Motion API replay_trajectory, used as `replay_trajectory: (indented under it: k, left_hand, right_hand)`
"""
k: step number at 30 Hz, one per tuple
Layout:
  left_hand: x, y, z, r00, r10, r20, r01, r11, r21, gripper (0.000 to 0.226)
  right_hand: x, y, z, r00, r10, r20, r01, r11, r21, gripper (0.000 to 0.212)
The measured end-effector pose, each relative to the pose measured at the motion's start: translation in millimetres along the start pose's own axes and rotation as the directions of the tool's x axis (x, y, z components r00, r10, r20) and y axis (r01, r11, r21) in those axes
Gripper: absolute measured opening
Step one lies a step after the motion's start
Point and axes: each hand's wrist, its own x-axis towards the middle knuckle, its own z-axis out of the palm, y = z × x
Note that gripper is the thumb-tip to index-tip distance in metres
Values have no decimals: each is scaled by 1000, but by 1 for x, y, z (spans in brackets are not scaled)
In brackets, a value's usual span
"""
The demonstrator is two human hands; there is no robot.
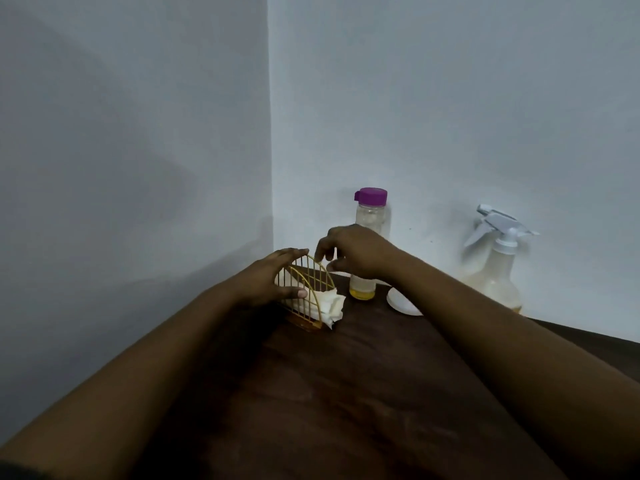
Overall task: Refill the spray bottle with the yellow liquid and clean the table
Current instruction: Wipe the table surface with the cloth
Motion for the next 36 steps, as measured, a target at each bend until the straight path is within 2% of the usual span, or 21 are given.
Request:
replay_trajectory:
  k: [2,5,9,13,18,24,29,33,36]
  left_hand:
    - [-3,3,-1,1000,0,9,0,1000,2,79]
    - [-5,5,-2,1000,-1,22,1,1000,10,79]
    - [-5,4,-3,999,-9,31,9,1000,5,79]
    - [-5,3,-2,1000,-7,24,7,1000,-9,79]
    - [-4,2,-2,1000,-8,30,9,1000,-11,78]
    - [-4,4,-1,1000,-8,22,8,1000,-22,76]
    - [-2,4,0,1000,-8,-9,8,1000,-16,75]
    - [11,5,-3,998,-48,-42,49,999,14,77]
    - [28,5,-5,995,-95,-37,97,995,39,79]
  right_hand:
    - [-10,-1,4,991,-96,91,109,983,-149,26]
    - [-18,-8,14,970,-137,203,183,955,-232,35]
    - [-18,-9,25,969,-168,181,212,940,-265,40]
    - [-13,-8,33,975,-183,122,209,945,-250,29]
    - [-5,3,33,998,-56,4,56,998,-17,23]
    - [3,9,21,991,82,-104,-54,966,253,17]
    - [4,8,-2,921,312,-234,-156,844,513,11]
    - [-1,10,-22,851,461,-253,-234,763,602,10]
    - [-9,16,-31,813,528,-245,-227,675,702,13]
